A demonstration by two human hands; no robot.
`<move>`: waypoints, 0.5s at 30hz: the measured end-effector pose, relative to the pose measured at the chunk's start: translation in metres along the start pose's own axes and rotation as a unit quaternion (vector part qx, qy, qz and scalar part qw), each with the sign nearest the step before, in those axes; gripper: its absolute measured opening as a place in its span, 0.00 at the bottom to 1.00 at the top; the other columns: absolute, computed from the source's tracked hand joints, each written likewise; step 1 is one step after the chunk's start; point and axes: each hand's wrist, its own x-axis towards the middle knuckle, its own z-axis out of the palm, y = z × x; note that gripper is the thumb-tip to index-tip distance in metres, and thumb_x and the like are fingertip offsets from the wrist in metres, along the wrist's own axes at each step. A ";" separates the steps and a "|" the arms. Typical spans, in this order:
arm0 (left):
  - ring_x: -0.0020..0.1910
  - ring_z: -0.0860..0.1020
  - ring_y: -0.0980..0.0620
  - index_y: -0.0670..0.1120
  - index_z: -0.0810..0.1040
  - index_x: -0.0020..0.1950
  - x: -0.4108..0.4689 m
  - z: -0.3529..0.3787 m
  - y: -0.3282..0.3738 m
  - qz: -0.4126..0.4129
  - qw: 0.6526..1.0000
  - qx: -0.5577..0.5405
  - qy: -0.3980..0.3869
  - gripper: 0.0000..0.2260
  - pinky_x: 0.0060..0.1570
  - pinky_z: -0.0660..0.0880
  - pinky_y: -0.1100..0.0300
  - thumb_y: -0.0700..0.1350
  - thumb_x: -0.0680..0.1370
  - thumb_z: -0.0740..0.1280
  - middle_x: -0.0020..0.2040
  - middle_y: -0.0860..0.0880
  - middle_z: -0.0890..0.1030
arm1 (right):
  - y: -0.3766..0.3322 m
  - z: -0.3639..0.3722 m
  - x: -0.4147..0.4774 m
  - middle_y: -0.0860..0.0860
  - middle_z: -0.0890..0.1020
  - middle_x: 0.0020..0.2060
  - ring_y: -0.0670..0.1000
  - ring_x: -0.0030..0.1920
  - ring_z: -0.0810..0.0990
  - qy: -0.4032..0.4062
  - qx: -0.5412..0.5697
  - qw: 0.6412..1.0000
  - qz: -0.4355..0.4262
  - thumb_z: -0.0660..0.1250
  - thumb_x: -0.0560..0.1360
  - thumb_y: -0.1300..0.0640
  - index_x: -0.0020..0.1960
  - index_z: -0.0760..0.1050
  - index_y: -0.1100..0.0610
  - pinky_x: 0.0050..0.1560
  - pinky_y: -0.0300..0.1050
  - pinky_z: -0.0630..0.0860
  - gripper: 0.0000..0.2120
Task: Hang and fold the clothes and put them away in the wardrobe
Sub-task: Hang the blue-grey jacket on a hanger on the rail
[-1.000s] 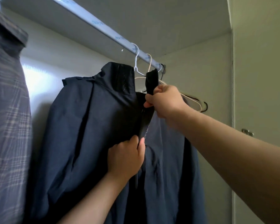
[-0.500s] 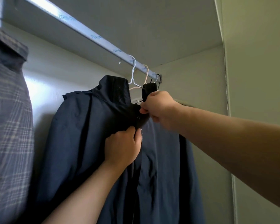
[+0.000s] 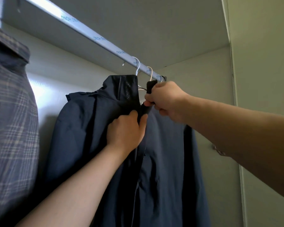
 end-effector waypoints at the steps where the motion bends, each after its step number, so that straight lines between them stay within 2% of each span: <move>1: 0.39 0.81 0.33 0.48 0.74 0.45 0.001 0.000 0.002 0.005 1.000 0.004 -0.008 0.17 0.34 0.67 0.52 0.60 0.82 0.59 0.40 0.40 0.82 | -0.002 0.000 0.001 0.52 0.78 0.30 0.40 0.17 0.71 0.004 0.000 1.000 -0.007 0.62 0.79 0.67 0.43 0.71 0.57 0.19 0.32 0.59 0.09; 4: 0.33 0.80 0.34 0.47 0.73 0.39 -0.007 0.001 0.006 0.006 1.000 0.006 -0.018 0.15 0.32 0.68 0.53 0.54 0.81 0.63 0.35 0.39 0.81 | -0.007 0.004 0.009 0.52 0.78 0.34 0.42 0.21 0.75 0.025 0.015 1.000 -0.009 0.58 0.80 0.66 0.51 0.72 0.55 0.21 0.32 0.60 0.08; 7: 0.28 0.77 0.37 0.50 0.64 0.34 -0.013 0.005 0.003 0.012 1.000 0.002 -0.003 0.18 0.30 0.63 0.57 0.52 0.80 0.65 0.29 0.42 0.79 | -0.020 0.001 0.023 0.53 0.78 0.31 0.44 0.16 0.69 0.067 0.040 0.997 -0.022 0.59 0.79 0.65 0.53 0.73 0.55 0.22 0.32 0.61 0.08; 9: 0.26 0.77 0.38 0.50 0.62 0.33 -0.018 0.008 0.000 0.014 1.000 0.003 -0.007 0.19 0.29 0.62 0.58 0.53 0.81 0.64 0.28 0.44 0.77 | -0.032 -0.008 0.035 0.54 0.78 0.25 0.44 0.15 0.66 0.096 0.064 0.993 -0.027 0.60 0.79 0.66 0.52 0.73 0.57 0.22 0.31 0.60 0.07; 12: 0.27 0.77 0.38 0.51 0.60 0.32 -0.022 0.012 -0.003 0.013 1.000 -0.001 -0.008 0.20 0.29 0.64 0.57 0.54 0.81 0.61 0.28 0.45 0.78 | -0.033 -0.014 0.045 0.50 0.77 0.19 0.45 0.16 0.64 0.101 0.069 0.992 -0.029 0.59 0.80 0.66 0.50 0.72 0.57 0.22 0.33 0.59 0.06; 15: 0.35 0.80 0.36 0.49 0.61 0.32 -0.018 0.013 -0.007 -0.006 0.998 0.004 -0.055 0.22 0.33 0.68 0.53 0.60 0.82 0.55 0.34 0.44 0.81 | -0.016 -0.012 0.049 0.48 0.78 0.20 0.46 0.18 0.67 0.093 0.060 0.993 -0.048 0.60 0.79 0.65 0.49 0.71 0.55 0.22 0.34 0.60 0.06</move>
